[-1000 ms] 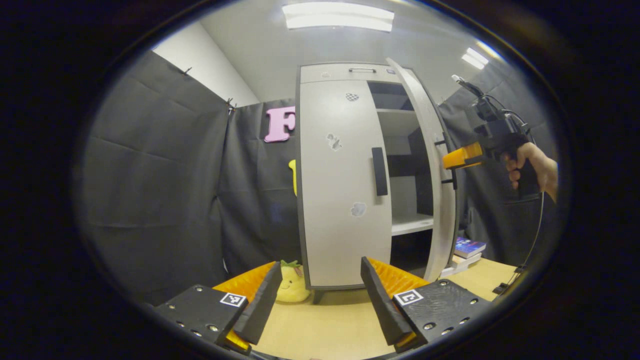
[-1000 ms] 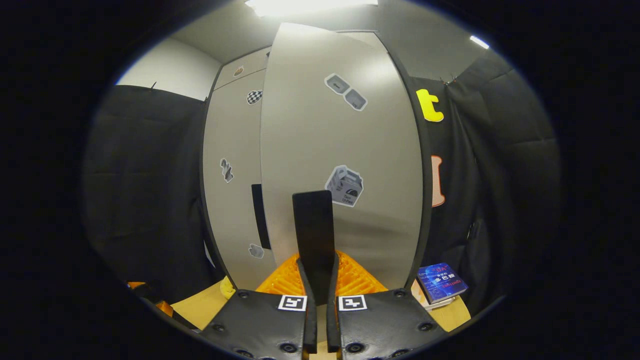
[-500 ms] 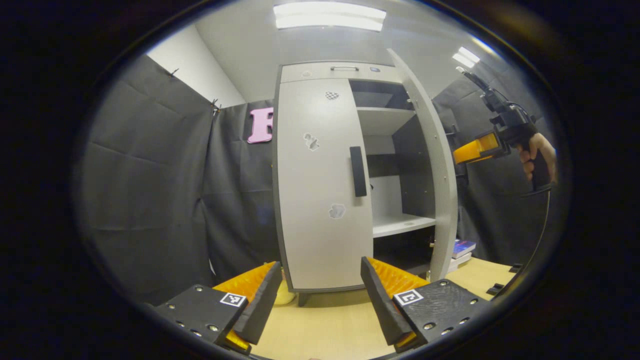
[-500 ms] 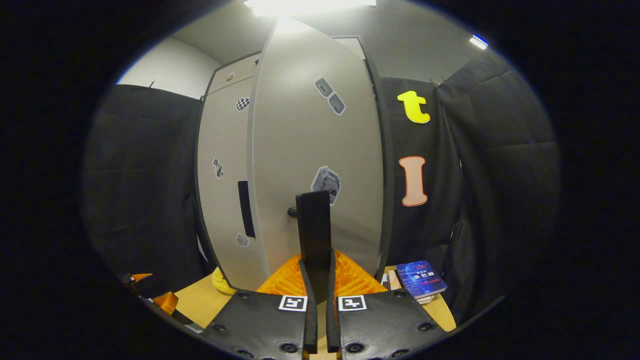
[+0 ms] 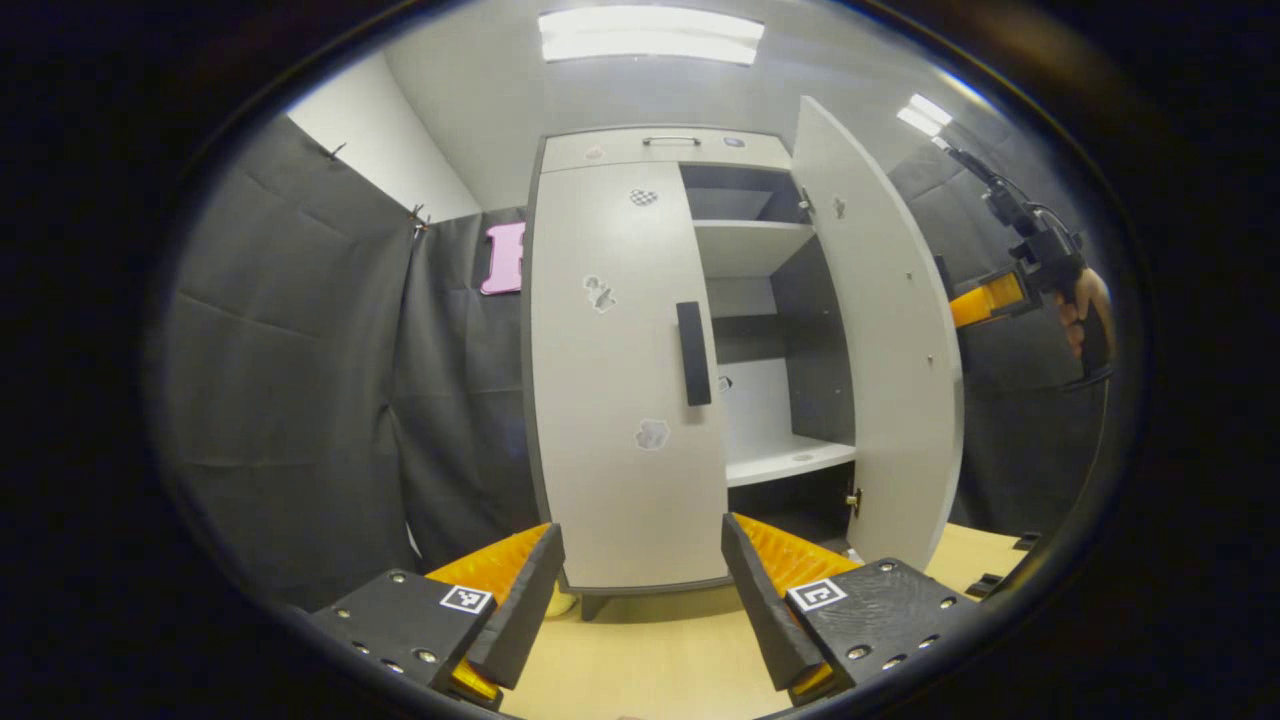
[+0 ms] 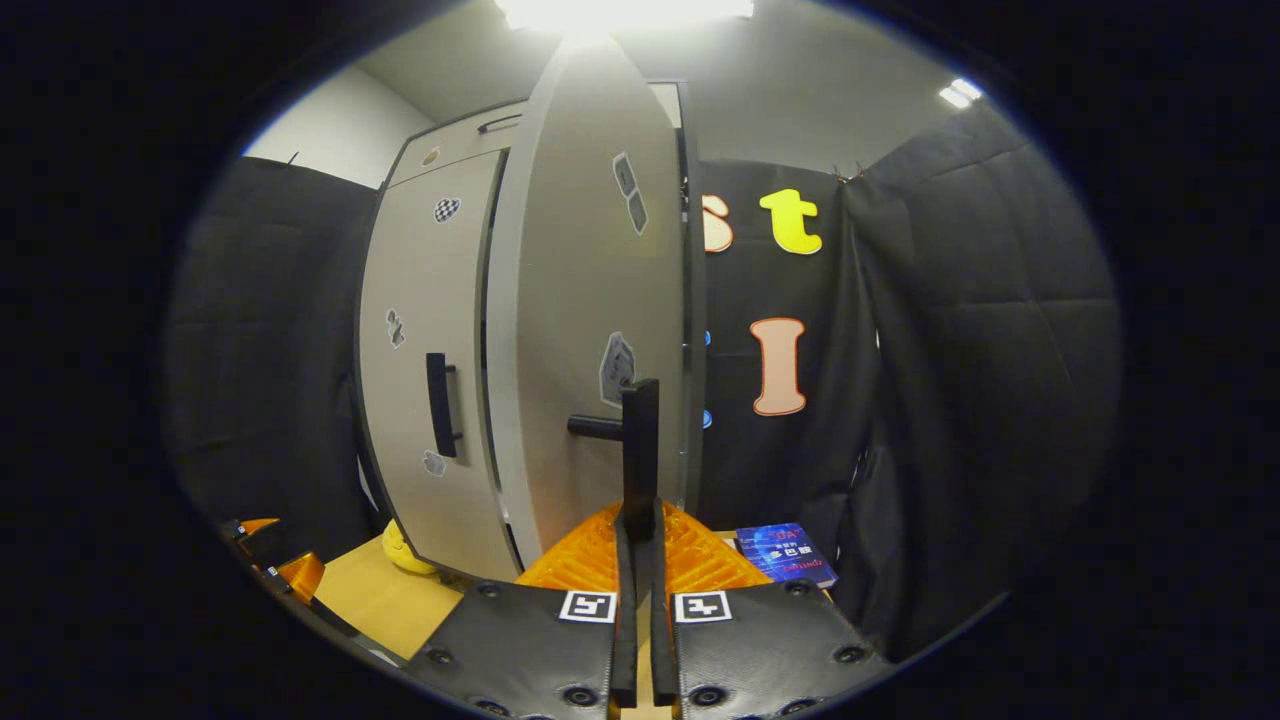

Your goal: Open the right door of the double-door shoe cabinet with the right hand, and open the left door with the left hand.

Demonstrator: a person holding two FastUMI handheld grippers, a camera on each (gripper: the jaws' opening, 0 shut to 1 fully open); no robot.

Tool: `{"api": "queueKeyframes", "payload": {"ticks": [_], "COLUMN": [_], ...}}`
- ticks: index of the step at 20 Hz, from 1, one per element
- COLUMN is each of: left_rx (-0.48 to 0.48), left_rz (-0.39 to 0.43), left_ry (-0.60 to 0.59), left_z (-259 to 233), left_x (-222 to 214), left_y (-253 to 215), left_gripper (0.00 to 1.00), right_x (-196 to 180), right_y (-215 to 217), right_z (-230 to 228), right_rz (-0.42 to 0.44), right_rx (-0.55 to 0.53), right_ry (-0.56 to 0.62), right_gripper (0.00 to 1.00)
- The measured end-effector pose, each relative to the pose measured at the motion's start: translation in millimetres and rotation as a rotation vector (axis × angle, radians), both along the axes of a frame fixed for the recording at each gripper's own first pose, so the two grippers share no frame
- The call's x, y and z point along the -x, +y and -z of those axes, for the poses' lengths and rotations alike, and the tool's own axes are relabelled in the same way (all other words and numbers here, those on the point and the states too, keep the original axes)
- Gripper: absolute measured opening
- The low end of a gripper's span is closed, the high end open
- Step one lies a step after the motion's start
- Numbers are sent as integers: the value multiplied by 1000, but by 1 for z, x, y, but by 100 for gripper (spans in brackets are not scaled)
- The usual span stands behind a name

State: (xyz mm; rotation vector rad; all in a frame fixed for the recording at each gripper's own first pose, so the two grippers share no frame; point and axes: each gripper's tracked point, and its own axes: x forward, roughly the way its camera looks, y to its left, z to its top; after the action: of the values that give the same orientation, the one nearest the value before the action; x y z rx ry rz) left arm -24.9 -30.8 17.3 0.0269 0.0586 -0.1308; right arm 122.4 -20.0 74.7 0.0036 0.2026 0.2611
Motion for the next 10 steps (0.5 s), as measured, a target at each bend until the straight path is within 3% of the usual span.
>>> {"api": "queueKeyframes", "payload": {"ticks": [4, 5, 10], "left_rx": [-6, -4, 26], "left_rz": [34, 43, 74], "left_ry": [-3, -5, -3], "left_z": [-3, -5, -20], "left_x": [-7, -8, -30], "left_y": [-21, -27, -52], "left_gripper": [91, 92, 91], "right_x": [-2, -2, 22], "right_y": [-36, -46, -54], "right_z": [1, 1, -4], "right_rz": [60, 82, 49], "right_rx": [4, 18, -4], "right_ry": [-2, -7, -46], "right_gripper": [3, 7, 5]}}
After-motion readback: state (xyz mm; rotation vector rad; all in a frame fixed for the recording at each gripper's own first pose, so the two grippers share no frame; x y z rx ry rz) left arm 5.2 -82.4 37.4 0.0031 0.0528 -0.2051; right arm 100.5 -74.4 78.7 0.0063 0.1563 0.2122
